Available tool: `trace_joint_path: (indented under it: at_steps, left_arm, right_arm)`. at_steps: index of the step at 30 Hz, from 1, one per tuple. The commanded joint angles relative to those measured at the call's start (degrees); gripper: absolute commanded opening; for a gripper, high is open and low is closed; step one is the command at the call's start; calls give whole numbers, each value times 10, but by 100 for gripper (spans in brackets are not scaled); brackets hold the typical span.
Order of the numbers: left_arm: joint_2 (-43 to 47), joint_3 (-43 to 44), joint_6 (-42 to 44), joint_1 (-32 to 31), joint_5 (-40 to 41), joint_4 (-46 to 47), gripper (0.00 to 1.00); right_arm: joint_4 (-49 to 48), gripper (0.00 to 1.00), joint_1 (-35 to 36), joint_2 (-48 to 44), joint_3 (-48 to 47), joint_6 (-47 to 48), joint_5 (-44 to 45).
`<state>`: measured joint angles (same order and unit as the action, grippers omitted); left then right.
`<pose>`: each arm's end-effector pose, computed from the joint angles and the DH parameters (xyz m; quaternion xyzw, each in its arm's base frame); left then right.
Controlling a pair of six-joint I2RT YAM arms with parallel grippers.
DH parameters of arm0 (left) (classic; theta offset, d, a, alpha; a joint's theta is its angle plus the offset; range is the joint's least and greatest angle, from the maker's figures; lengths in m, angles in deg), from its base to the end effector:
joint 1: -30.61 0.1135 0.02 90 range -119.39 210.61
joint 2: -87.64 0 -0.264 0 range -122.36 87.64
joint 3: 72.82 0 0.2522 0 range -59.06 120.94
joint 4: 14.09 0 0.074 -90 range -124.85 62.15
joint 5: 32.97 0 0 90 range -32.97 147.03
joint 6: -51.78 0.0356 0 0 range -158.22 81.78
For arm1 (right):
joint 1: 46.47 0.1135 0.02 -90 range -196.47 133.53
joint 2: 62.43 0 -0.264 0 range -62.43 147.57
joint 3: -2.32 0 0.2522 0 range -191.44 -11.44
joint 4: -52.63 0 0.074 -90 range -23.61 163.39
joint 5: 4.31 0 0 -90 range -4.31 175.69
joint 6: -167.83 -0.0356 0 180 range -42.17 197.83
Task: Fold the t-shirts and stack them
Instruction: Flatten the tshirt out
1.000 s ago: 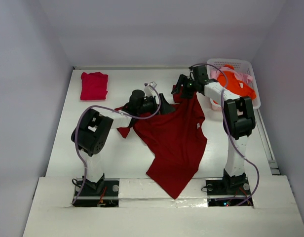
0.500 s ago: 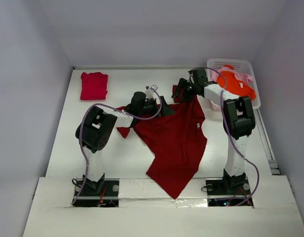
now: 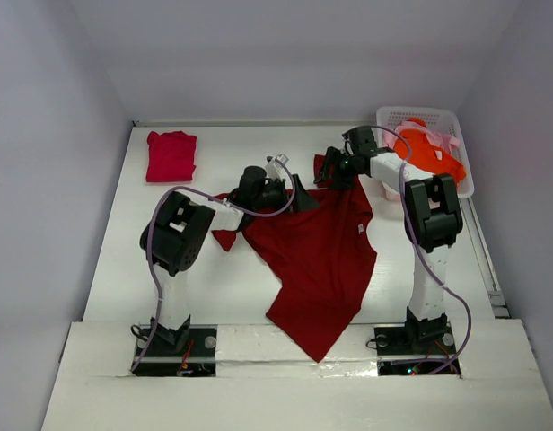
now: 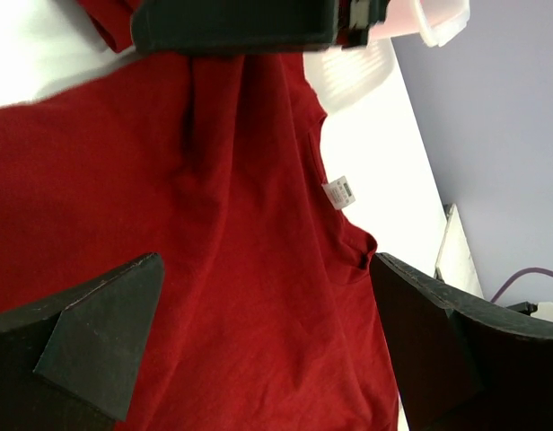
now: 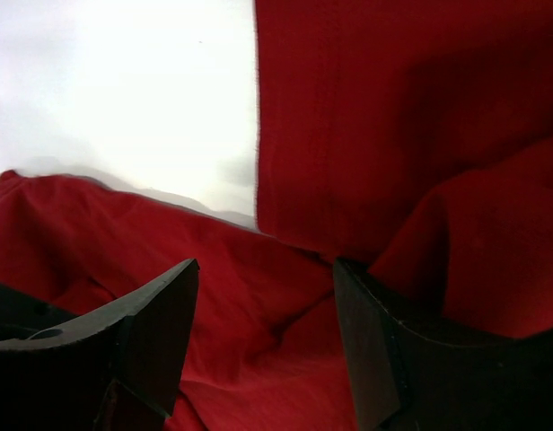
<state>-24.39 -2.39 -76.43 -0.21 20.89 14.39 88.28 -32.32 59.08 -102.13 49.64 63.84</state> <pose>0.3394 -0.2269 0.1675 0.1444 0.7555 -0.5351 0.3493 0.4466 0.1263 0.1794 0.0536 0.9308 0.2808 0.2279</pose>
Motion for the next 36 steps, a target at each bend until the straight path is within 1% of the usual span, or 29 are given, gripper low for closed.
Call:
trace_joint_path:
  at_steps: [1,9,14,20,24,36]
  left_arm:
    - [-3,36,13,3,-11,2,99]
    - [-1,42,28,9,-2,-22,99]
    - [-15,46,34,9,-8,-31,99]
    - [-22,47,47,14,-10,-39,99]
    - [-22,68,66,14,-2,-79,99]
    - [-27,76,72,24,9,-95,99]
  right_arm:
    - [28,67,-3,4,-34,12,22]
    - [53,64,-3,2,-53,3,58]
    - [65,64,-3,7,-72,-4,76]
    - [68,64,-3,16,-90,-12,83]
    - [82,64,-3,27,-106,-11,96]
    - [87,65,-3,33,-110,-7,109]
